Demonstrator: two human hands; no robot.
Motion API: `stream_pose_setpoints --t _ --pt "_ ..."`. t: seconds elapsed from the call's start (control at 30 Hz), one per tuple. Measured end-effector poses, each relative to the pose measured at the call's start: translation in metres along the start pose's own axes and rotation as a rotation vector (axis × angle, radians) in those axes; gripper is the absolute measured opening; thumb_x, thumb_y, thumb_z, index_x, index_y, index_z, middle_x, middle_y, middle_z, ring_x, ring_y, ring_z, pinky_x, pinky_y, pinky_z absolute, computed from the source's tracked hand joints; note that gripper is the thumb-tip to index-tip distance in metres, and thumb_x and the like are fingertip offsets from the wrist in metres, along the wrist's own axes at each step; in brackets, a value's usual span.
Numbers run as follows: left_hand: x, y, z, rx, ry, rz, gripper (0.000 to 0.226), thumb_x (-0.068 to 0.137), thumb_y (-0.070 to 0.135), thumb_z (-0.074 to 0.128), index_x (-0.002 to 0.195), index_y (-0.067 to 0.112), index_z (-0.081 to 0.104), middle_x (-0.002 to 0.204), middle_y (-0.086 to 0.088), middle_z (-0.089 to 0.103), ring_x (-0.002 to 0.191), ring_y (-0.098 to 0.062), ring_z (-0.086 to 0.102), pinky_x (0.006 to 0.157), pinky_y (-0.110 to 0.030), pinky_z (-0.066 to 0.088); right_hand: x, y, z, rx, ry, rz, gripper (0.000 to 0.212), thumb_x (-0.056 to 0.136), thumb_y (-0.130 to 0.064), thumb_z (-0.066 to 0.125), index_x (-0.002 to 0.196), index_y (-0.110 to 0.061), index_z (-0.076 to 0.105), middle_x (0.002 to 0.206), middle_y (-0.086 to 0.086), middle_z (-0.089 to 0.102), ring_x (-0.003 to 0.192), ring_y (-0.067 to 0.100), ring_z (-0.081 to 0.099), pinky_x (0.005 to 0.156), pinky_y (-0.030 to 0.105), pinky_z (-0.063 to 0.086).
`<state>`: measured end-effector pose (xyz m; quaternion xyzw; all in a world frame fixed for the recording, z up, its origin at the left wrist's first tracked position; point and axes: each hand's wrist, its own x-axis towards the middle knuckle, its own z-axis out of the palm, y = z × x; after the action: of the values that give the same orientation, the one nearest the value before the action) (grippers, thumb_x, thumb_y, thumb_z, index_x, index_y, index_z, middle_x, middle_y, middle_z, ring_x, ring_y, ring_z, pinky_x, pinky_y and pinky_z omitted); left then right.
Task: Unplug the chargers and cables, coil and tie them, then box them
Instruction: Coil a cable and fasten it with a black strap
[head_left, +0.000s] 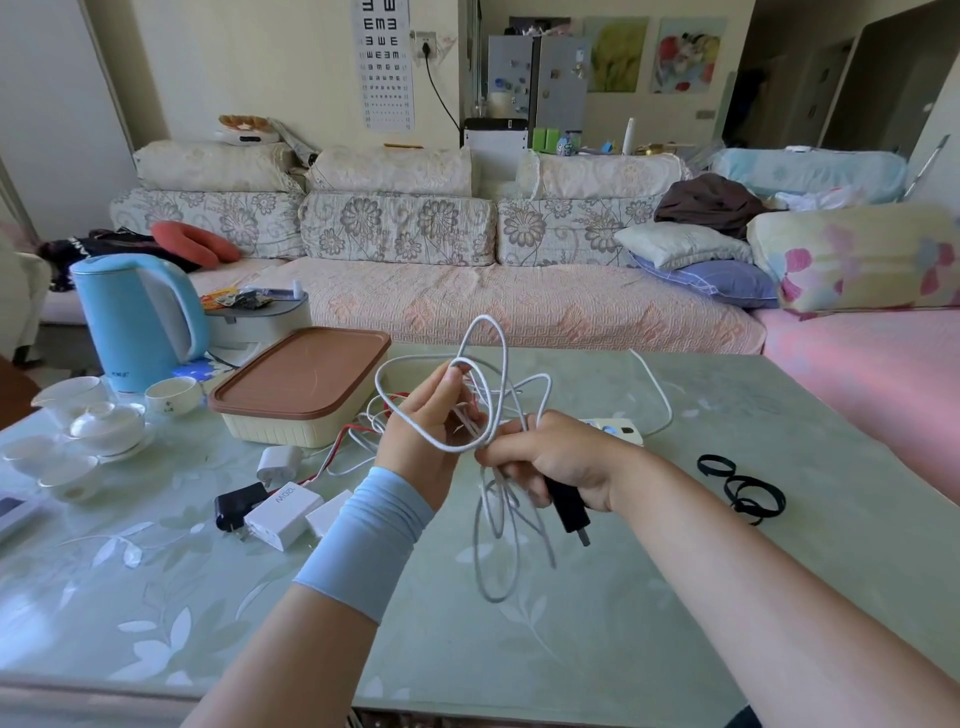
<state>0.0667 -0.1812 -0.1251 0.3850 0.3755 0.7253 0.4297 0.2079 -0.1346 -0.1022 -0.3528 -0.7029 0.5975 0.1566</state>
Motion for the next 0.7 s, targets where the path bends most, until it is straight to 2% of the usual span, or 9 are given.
stream_pose_setpoints --t 0.07,0.13,0.2,0.23,0.3,0.4,0.5,0.6,0.7 --pt "0.003 0.001 -0.006 -0.122 -0.053 -0.072 0.016 0.097 0.021 0.052 0.105 0.009 0.061 0.086 -0.007 0.054 0.084 -0.022 0.051 0.079 -0.033 0.045 -0.001 -0.001 -0.003 0.027 -0.011 0.01 0.036 0.09 -0.012 0.064 0.057 -0.013 0.049 0.044 -0.001 0.045 0.036 0.013 0.035 0.047 0.028 0.028" --pt "0.004 -0.001 -0.005 -0.031 -0.036 -0.109 0.029 0.095 0.015 0.057 0.12 0.003 0.055 0.099 -0.013 0.06 0.089 -0.026 0.055 0.079 -0.034 0.05 0.001 0.0 -0.005 0.108 0.003 0.018 0.035 0.093 -0.013 0.062 0.06 -0.011 0.051 0.046 0.002 0.045 0.034 0.012 0.035 0.045 0.024 0.026" --pt "0.002 -0.006 -0.002 0.034 -0.08 -0.168 0.035 0.095 0.009 0.056 0.129 0.005 0.048 0.101 -0.016 0.064 0.088 -0.027 0.058 0.085 -0.038 0.048 0.006 0.001 -0.009 0.232 0.028 0.002 0.024 0.096 -0.014 0.056 0.073 -0.006 0.055 0.055 0.007 0.045 0.033 0.011 0.034 0.042 0.02 0.025" --pt "-0.003 -0.006 0.002 0.085 -0.108 -0.19 0.032 0.095 0.008 0.056 0.126 0.008 0.051 0.095 -0.014 0.065 0.086 -0.025 0.059 0.086 -0.037 0.048 0.008 0.001 -0.012 0.293 0.03 -0.008 0.016 0.096 -0.013 0.053 0.085 -0.003 0.057 0.058 0.006 0.046 0.033 0.01 0.034 0.04 0.019 0.026" --pt "-0.004 -0.007 0.004 0.207 -0.124 -0.206 0.021 0.094 0.008 0.058 0.114 0.011 0.06 0.084 -0.007 0.067 0.078 -0.018 0.062 0.078 -0.03 0.051 0.011 0.003 -0.016 0.374 0.036 -0.023 0.017 0.098 -0.013 0.049 0.102 0.001 0.058 0.056 0.002 0.048 0.033 0.009 0.034 0.039 0.017 0.027" --pt "0.001 -0.01 -0.004 0.429 -0.076 -0.169 0.016 0.094 0.002 0.056 0.099 0.012 0.068 0.067 0.001 0.057 0.058 -0.011 0.05 0.057 -0.02 0.042 0.012 0.004 -0.022 0.419 0.185 -0.054 0.026 0.1 -0.014 0.049 0.075 -0.006 0.052 0.052 0.002 0.044 0.032 0.011 0.033 0.036 0.018 0.029" --pt "0.01 -0.003 -0.014 0.421 0.164 -0.21 0.034 0.092 -0.005 0.041 0.078 0.014 0.066 0.056 0.001 0.041 0.046 -0.009 0.033 0.045 -0.017 0.027 0.014 0.002 -0.037 0.568 0.443 -0.075 0.029 0.101 -0.01 0.045 0.072 -0.013 0.046 0.054 0.001 0.043 0.031 0.011 0.034 0.034 0.017 0.029" --pt "0.017 0.01 -0.028 0.496 0.361 -0.191 0.035 0.087 0.021 0.046 0.054 0.019 0.06 0.043 0.005 0.044 0.046 -0.014 0.033 0.047 -0.025 0.029 0.016 0.003 -0.045 0.669 0.626 -0.055 0.029 0.101 -0.013 0.048 0.072 -0.014 0.049 0.056 0.001 0.046 0.031 0.01 0.036 0.035 0.018 0.031" --pt "0.012 0.01 -0.029 1.125 0.258 -0.126 0.051 0.082 0.056 0.061 0.054 0.014 0.058 0.053 -0.005 0.05 0.053 -0.022 0.043 0.057 -0.028 0.038 0.021 0.004 -0.038 0.58 0.732 -0.056 0.031 0.101 -0.016 0.051 0.07 -0.011 0.05 0.056 0.003 0.047 0.029 0.011 0.038 0.038 0.021 0.033"
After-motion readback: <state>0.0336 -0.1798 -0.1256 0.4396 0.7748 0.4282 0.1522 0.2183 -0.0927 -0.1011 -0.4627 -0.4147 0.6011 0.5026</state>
